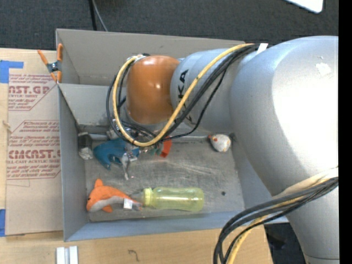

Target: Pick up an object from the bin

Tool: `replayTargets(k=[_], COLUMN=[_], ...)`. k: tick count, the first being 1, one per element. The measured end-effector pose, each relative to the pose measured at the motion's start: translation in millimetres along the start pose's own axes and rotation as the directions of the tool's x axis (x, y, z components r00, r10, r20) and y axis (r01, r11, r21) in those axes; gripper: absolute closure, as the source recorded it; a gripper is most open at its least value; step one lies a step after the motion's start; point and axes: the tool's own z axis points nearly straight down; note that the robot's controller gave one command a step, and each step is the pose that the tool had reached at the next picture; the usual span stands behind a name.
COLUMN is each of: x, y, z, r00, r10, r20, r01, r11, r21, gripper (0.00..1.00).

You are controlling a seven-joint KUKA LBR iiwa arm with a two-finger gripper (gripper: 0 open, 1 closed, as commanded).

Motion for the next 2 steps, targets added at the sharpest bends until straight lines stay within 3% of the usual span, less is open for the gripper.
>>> replayTargets(k=[1,2], x=[2.0,-3.2], y=[-5.8,3.6], z=[13.1,12.1], r00=[0.986,0.983], r10=[0.164,0.183], r20=[-0.02,-0.022], r01=[-0.164,-0.183], r11=[0.987,0.983], r21=[0.005,0.002], gripper=[0.0,1.0])
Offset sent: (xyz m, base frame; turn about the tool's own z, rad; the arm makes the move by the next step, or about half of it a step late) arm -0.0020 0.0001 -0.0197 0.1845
